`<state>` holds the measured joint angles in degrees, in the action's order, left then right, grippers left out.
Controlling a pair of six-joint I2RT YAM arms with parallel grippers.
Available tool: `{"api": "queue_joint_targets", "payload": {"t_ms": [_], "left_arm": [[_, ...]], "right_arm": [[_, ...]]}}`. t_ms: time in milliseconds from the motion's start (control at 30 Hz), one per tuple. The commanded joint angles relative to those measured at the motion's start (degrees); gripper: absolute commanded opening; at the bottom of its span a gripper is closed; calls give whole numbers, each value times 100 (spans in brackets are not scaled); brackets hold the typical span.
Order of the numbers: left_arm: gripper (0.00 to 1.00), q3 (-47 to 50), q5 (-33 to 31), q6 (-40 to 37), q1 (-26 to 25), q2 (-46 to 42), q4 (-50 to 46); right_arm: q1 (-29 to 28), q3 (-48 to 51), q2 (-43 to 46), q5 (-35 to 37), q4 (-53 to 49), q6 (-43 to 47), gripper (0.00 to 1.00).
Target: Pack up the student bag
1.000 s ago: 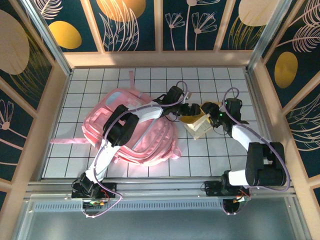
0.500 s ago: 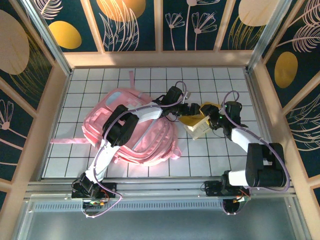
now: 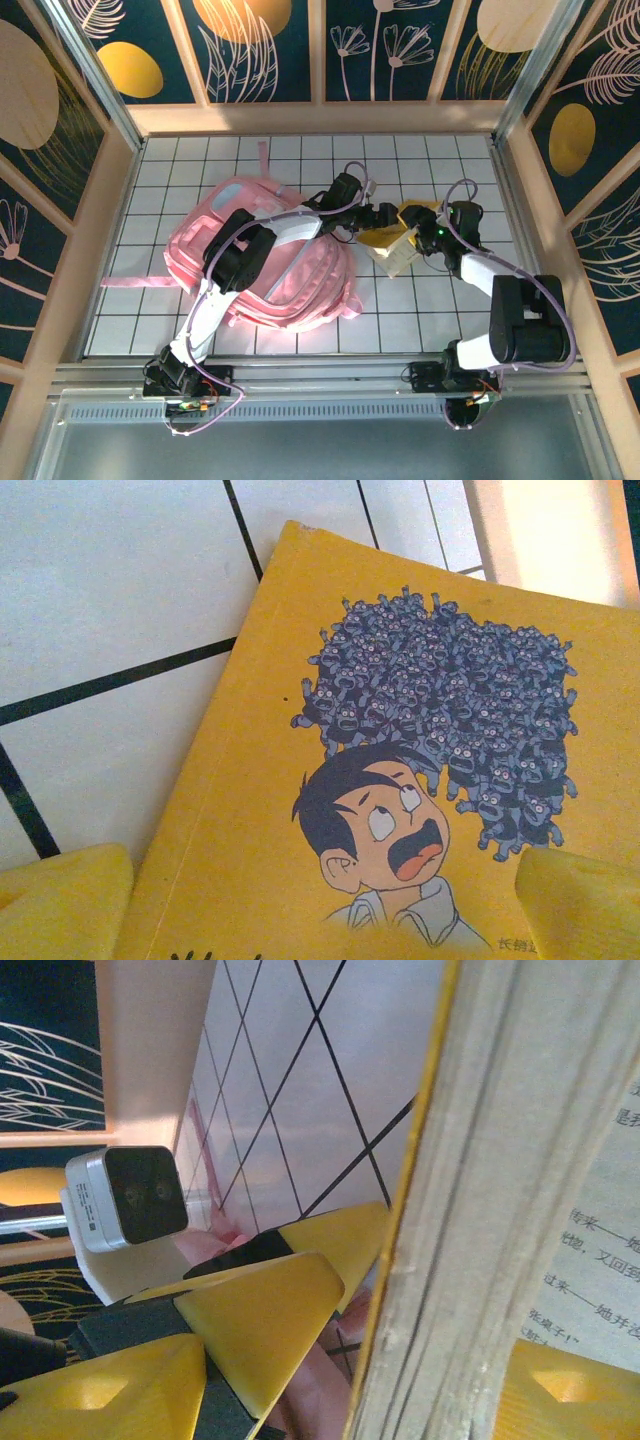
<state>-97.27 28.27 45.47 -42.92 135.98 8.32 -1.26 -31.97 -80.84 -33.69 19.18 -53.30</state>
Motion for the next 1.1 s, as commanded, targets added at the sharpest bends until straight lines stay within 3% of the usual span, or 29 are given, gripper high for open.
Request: {"api": "queue_joint_targets", "payload": {"t_ms": [0,233,433,633,900,1067], "left_arm": [[99,270,263,-129,-162,80,-819],[99,463,-20,-27,-38,-170,-742],[99,841,-33,266,127,-340,-417],[99,903,-341,86,219,-618,-573],[98,399,-1249,-667,458,-1796,-1504],[99,352,-2025,-944,593,-2729,-1828]], "right_arm": [[-89,182,46,515,-684,230,65],[-93,349,208,666,-723,241,55],[-87,384,174,724,-662,188,38],[-63,304,165,750,-696,304,0],[-122,-258,780,909,-906,707,0],[-690,-1388,1340,1940,-1855,1507,0]]}}
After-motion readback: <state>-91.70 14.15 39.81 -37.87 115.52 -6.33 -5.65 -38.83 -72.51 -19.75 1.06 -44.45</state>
